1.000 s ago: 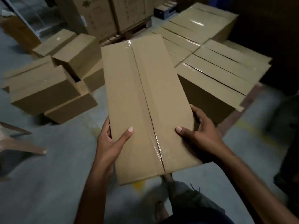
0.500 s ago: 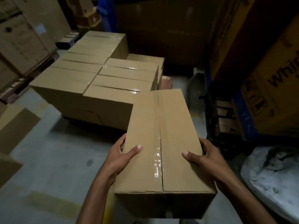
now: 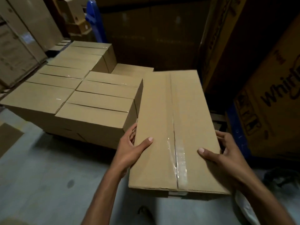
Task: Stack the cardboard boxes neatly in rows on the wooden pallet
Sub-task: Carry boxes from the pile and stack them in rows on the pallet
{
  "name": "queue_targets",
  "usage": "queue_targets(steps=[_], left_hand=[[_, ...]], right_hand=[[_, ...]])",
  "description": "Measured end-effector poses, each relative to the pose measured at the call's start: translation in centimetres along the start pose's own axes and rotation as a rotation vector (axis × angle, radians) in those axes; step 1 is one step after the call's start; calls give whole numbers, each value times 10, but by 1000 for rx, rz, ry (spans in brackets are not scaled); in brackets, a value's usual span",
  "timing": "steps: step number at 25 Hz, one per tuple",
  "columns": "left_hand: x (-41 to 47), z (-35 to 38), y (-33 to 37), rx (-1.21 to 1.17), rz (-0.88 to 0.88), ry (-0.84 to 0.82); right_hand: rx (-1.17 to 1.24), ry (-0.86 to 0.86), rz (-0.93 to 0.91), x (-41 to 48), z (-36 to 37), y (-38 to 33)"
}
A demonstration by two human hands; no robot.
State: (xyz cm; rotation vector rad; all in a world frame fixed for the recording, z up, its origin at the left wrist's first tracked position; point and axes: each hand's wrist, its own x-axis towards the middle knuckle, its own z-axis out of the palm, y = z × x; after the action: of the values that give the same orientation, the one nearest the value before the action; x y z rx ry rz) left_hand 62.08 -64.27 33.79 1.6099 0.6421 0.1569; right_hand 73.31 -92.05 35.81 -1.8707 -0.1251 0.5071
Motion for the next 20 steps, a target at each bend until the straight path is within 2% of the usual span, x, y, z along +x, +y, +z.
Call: queue_targets(steps=[4,8,14,20], left_hand=[[85,26,21,5,86,51],[193,23,38,-11,64,36],[321,39,75,-40,48,20],[459,85,93,-124,50,133]], right_hand=[[-25,-5,0,94,1,-20],[4,13,-36,189,11,-52],[-40,-48,-43,329,-11,-102],[-112,-123,-27,506,-31,-121]])
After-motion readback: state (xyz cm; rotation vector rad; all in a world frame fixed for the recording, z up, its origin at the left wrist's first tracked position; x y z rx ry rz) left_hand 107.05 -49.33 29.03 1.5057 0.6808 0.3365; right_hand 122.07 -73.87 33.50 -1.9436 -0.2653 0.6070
